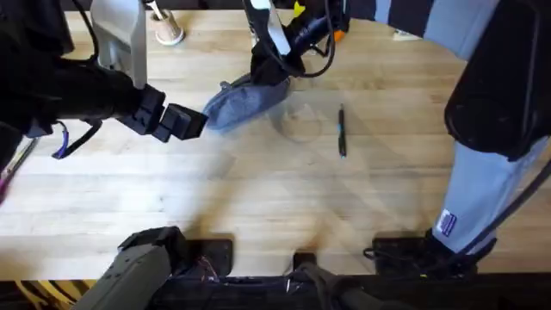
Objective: Unzip the bag, pick up the pens from the table one at a time and place them inside, then zip the bag closed.
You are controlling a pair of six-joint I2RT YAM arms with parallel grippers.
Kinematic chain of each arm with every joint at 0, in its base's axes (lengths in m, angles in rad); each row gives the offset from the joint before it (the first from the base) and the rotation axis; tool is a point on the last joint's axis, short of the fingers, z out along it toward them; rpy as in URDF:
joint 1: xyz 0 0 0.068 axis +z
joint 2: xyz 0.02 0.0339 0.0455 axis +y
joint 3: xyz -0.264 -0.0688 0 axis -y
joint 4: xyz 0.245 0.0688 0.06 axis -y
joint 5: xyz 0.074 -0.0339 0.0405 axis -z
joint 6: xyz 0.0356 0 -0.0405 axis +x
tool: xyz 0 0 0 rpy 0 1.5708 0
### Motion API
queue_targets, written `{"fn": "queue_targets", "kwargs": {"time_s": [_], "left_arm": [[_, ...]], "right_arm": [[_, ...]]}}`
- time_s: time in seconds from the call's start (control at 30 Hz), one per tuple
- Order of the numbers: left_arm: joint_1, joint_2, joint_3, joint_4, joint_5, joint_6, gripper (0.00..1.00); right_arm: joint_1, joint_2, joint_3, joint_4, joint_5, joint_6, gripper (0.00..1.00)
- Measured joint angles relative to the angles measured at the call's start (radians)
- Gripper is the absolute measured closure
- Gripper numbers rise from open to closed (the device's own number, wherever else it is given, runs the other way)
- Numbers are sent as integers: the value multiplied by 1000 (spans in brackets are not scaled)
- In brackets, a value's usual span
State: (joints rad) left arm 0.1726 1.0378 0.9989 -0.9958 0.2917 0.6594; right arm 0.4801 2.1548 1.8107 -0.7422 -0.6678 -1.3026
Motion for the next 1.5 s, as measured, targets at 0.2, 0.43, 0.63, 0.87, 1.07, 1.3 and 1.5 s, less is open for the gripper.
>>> {"fn": "queue_targets", "kwargs": {"time_s": [0.2, 0.43, 0.63, 0.87, 1.07, 1.3, 1.5], "left_arm": [[0, 0, 0, 0, 0, 0, 8], [0, 0, 0, 0, 0, 0, 8], [0, 0, 0, 0, 0, 0, 8], [0, 0, 0, 0, 0, 0, 8], [0, 0, 0, 0, 0, 2, 8], [0, 0, 0, 0, 0, 19, 8], [0, 0, 0, 0, 0, 23, 8]], "right_arm": [[3, 7, 0, 5, 1, -4, 971], [36, 40, 0, 90, 3, -7, 971], [86, 86, 0, 83, 17, -6, 972], [86, 87, 2, 51, 16, -7, 972], [86, 87, 2, 53, 16, -7, 972], [82, 93, 4, 47, 32, -4, 73], [79, 93, 8, 37, 30, -3, 8]]}}
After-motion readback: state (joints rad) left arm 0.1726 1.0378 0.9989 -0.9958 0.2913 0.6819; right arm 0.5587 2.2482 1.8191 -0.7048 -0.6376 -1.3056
